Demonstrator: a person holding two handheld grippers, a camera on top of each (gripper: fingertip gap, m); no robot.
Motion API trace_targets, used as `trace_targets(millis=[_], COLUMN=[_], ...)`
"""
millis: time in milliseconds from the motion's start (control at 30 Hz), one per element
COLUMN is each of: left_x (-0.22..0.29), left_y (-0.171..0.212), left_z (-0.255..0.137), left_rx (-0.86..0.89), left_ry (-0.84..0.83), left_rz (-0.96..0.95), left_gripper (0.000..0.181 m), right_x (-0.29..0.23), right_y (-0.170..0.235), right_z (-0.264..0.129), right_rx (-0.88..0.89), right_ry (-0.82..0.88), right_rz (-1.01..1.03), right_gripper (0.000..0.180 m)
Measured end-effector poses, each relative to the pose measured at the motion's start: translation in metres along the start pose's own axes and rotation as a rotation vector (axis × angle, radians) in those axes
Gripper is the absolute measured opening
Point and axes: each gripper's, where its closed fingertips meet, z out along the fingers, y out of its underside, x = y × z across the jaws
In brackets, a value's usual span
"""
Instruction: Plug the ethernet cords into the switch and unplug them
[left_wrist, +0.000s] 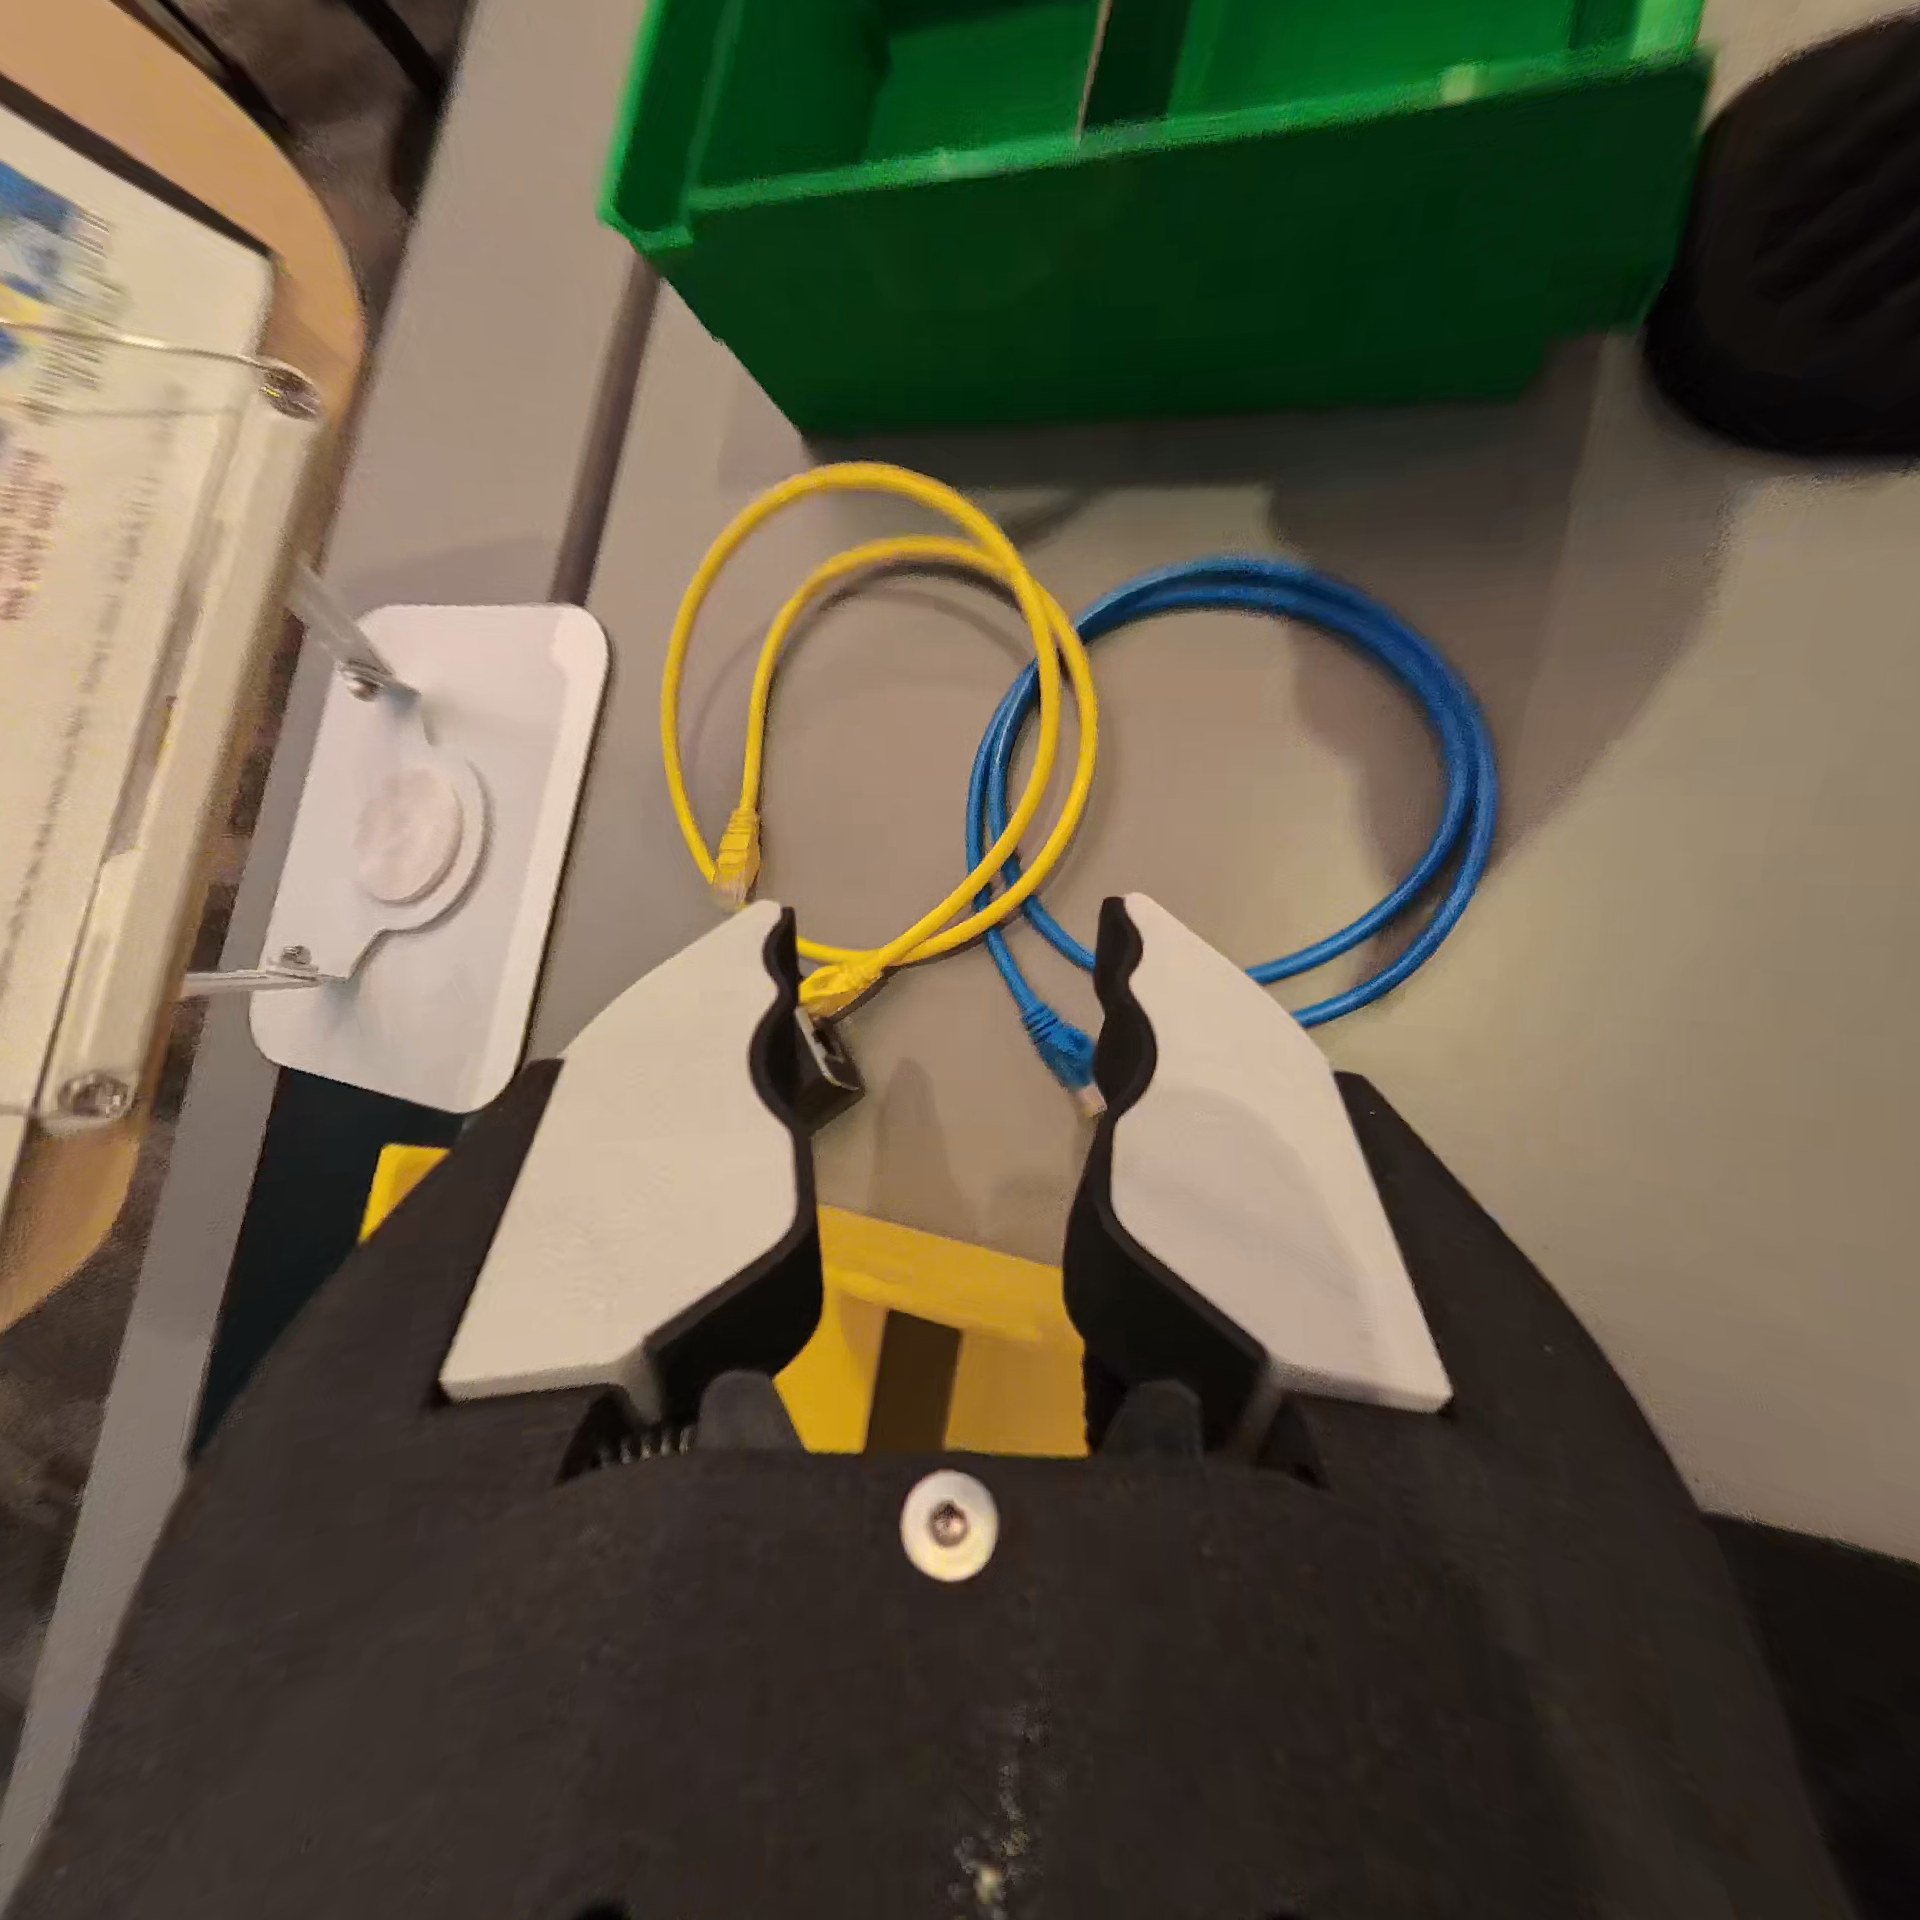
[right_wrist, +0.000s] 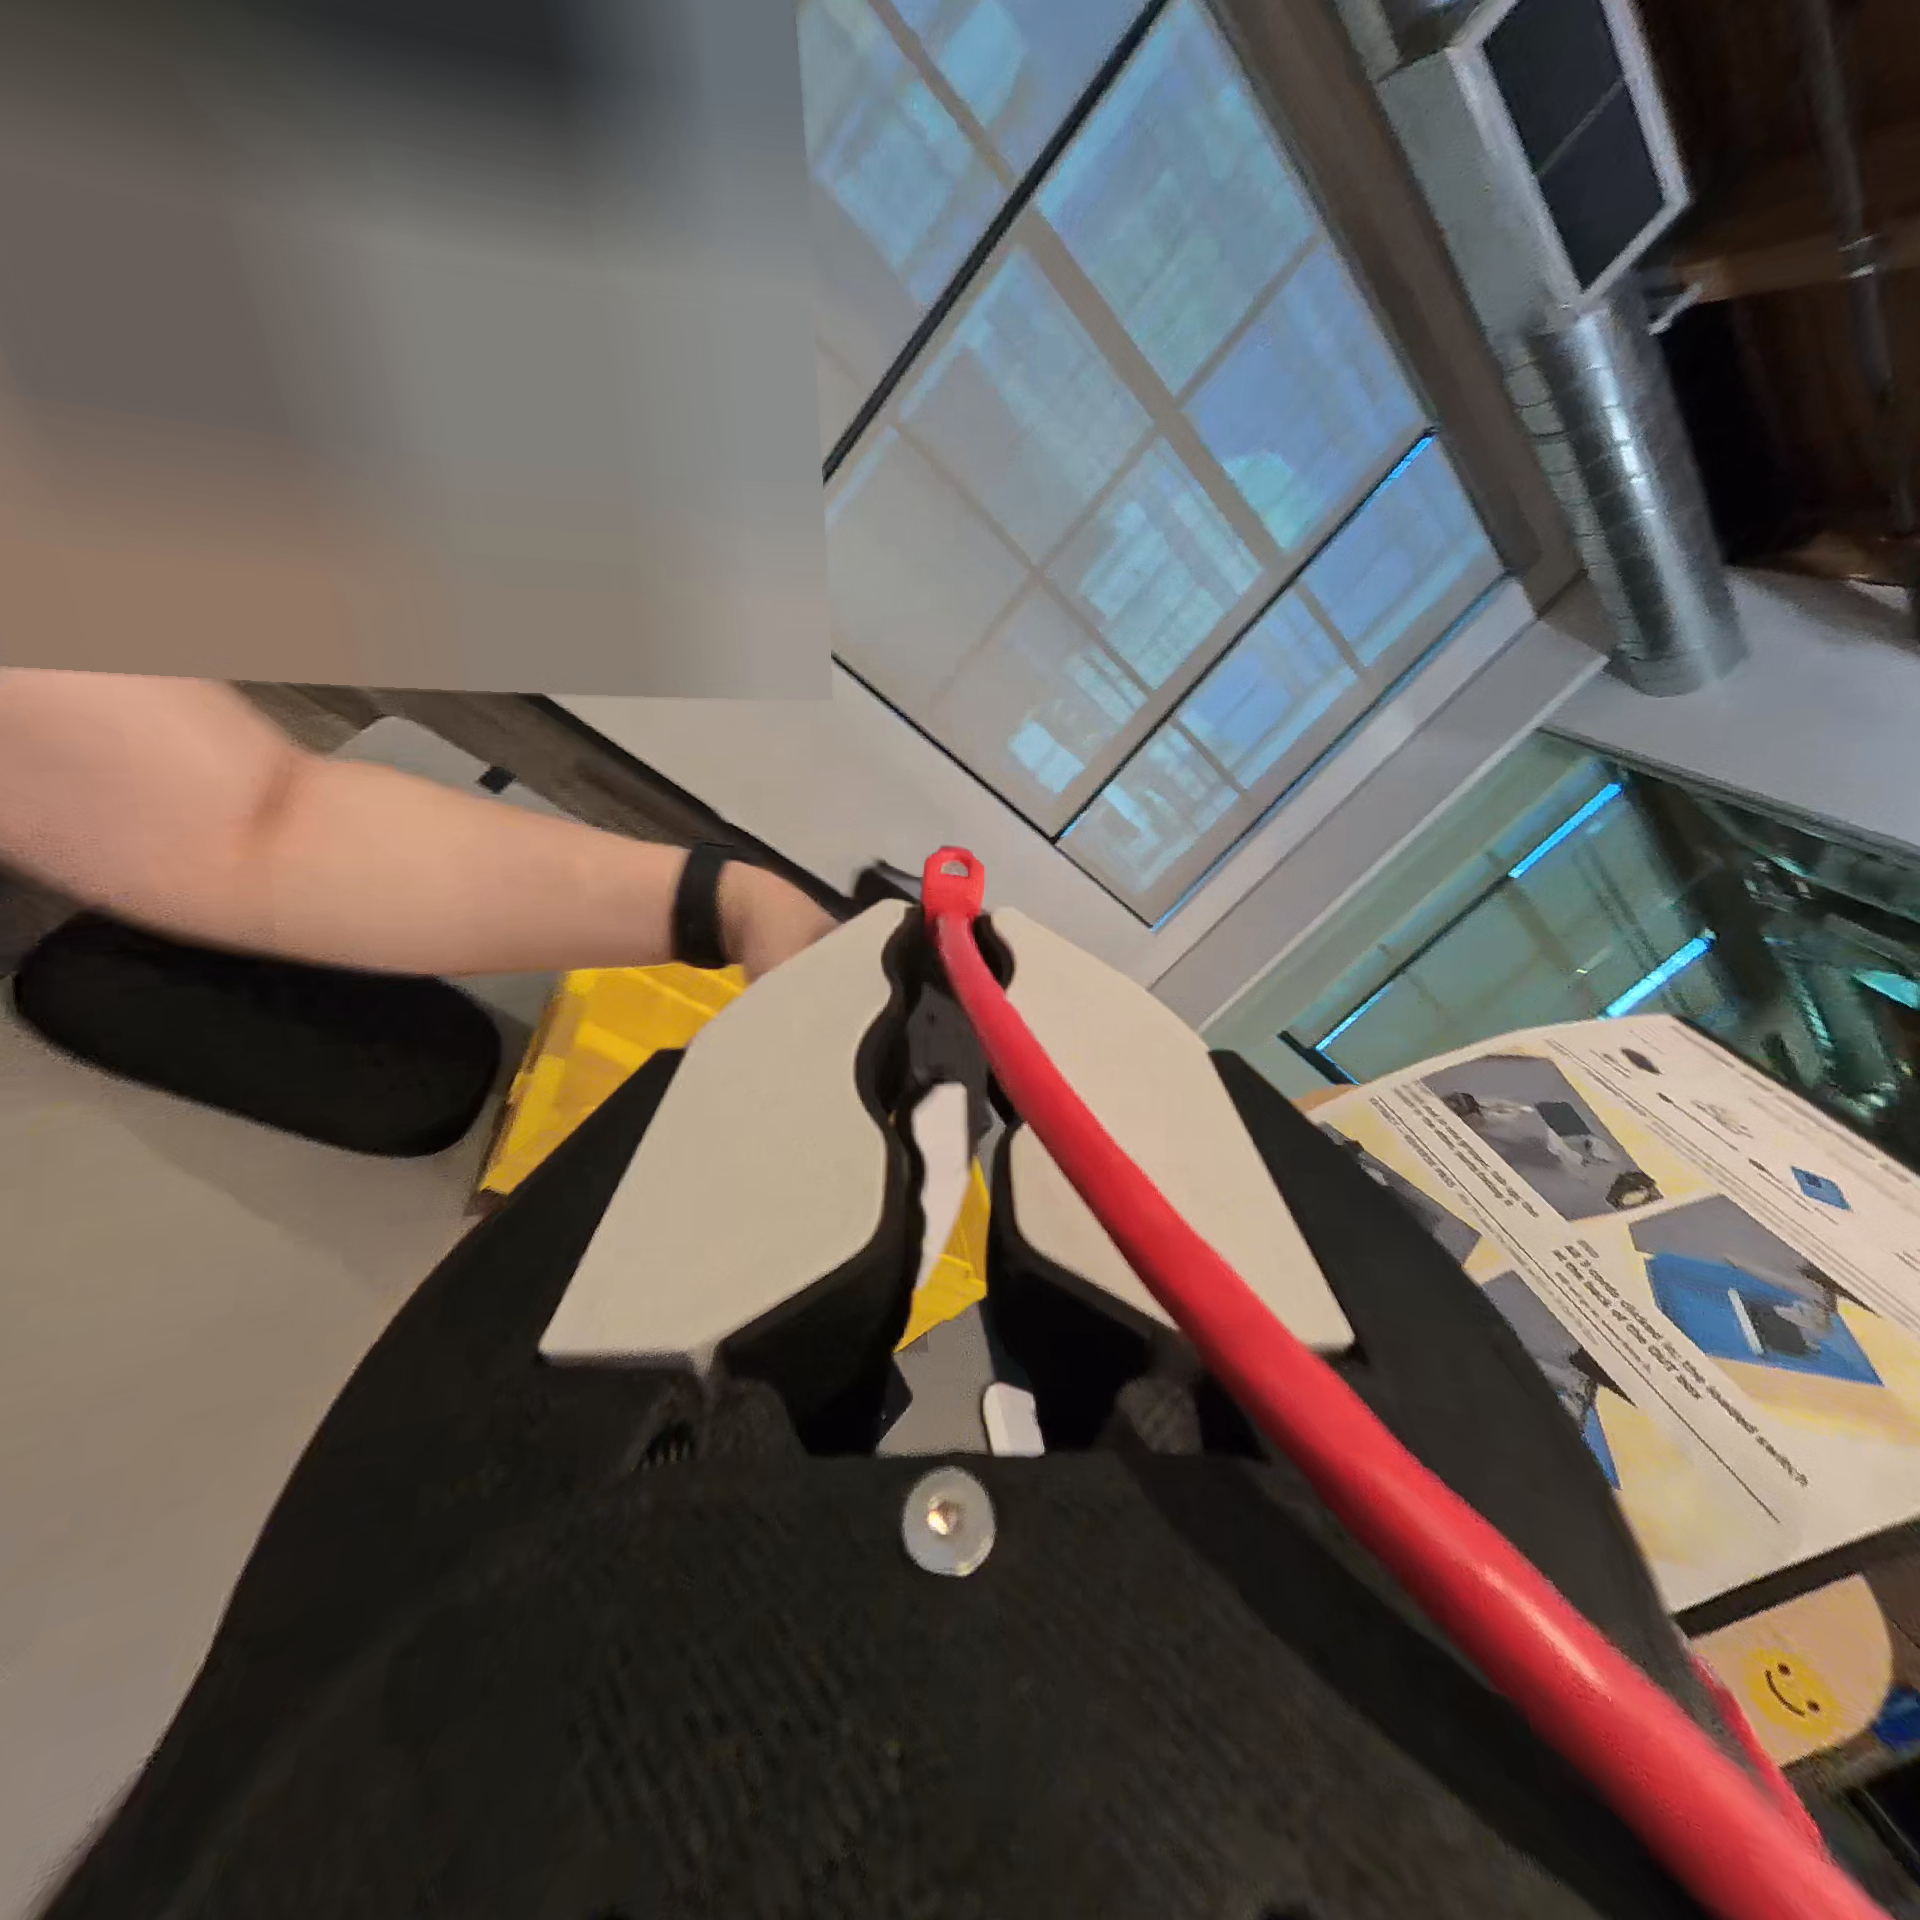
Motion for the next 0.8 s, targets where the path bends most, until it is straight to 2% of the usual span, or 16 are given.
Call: trace_targets(millis=[133,267,367,567,633,800], left_x=[-0.024,-0.039,-0.045,-0.064,-0.065,-0.074], left_y=[0.035,0.074,0.078,0.1,0.111,0.13], left_z=[0.038,0.046,0.054,0.078,0.082,0.088], left_rx=[-0.364,-0.699,-0.801,-0.949,-1.002,-1.097], left_ry=[0.069,0.165,0.22,0.26,0.282,0.252], left_rz=[0.136,0.329,0.421,0.511,0.521,0.6], left_gripper=[0.059,0.061,0.059,0.075,0.074,0.075], right_x=[-0.017,-0.034,-0.041,-0.041,-0.041,-0.042], right_y=[-0.014,-0.021,-0.028,-0.03,-0.03,-0.025], right_z=[-0.015,-0.021,-0.025,-0.032,-0.033,-0.03], right_rx=[-0.007,-0.028,-0.02,-0.029,-0.019,-0.035], right_ry=[-0.109,-0.197,-0.227,-0.225,-0.226,-0.241], right_rz=[-0.019,-0.045,-0.063,-0.071,-0.066,-0.06], right_gripper=[0.01,0.01,0.01,0.01,0.01,0.011])
